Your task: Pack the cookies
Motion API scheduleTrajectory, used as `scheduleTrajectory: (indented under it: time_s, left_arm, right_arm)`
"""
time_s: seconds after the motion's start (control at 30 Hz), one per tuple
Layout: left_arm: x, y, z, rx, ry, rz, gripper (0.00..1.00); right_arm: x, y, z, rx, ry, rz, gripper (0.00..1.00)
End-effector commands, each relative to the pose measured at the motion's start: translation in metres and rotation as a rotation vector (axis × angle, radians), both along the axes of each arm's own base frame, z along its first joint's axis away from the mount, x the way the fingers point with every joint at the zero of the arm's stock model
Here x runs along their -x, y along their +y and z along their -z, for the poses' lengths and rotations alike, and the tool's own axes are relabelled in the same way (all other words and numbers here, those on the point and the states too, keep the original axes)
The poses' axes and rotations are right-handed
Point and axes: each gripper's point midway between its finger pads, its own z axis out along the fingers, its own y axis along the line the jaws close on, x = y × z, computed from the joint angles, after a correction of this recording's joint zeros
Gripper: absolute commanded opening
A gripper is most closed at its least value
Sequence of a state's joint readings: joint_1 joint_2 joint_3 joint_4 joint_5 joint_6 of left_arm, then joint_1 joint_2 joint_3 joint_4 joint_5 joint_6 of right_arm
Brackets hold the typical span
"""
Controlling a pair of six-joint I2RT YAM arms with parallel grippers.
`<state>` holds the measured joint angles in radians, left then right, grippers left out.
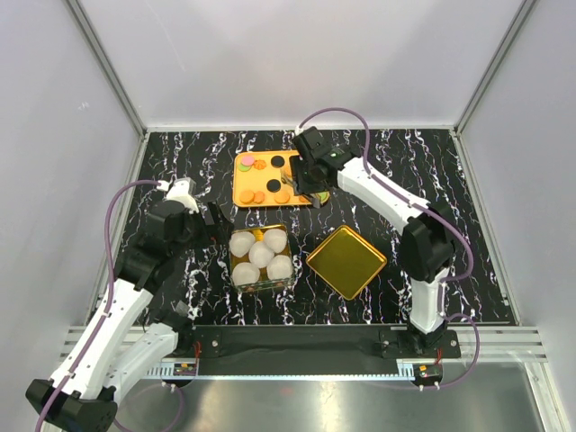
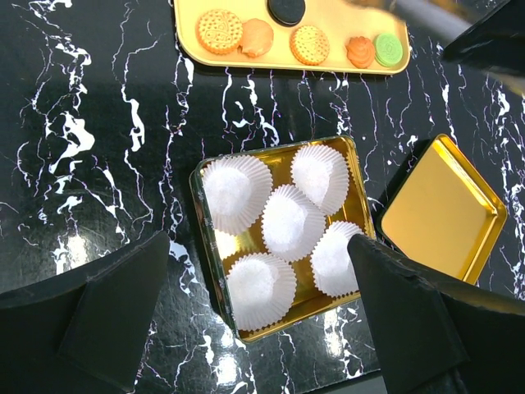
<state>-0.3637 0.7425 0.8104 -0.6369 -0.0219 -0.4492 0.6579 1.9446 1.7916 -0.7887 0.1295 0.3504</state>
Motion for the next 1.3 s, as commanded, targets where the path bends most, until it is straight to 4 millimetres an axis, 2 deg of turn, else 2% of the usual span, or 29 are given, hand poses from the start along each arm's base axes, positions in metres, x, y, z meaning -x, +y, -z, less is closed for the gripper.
scheduleTrajectory:
  time_s: [0.0,0.17,0.53,0.77,0.93,1.27]
  left_arm:
    - [-0.005,0.003,-0.011,-0.002,-0.048,-0.015,0.99]
    - [-0.005,0.004,-0.011,-0.005,-0.046,-0.019,0.99]
    - [-0.005,0.004,-0.011,-0.004,-0.047,-0.021,0.99]
    - [-0.005,0.003,-0.011,-0.002,-0.046,-0.017,0.99]
    - [-0.005,0.003,-0.011,-0.001,-0.046,-0.016,0.99]
    - [-0.005,0.003,-0.010,-0.001,-0.043,-0.014,0.99]
  right_arm:
    - [-0.006,0.017,-0.016,-0.025,-0.031,-0.047,0.55]
    - [-0.006,0.032,-0.001,0.005,-0.010,-0.081,0.57]
    - [-0.018,0.044,0.018,0.046,0.012,-0.097,0.59]
    - [-0.017,0.049,0.033,0.079,0.033,-0.108,0.59]
    - [-0.014,0.054,0.034,0.083,0.028,-0.117,0.60]
    - [-0.013,0.057,0.018,0.064,-0.006,-0.108,0.61]
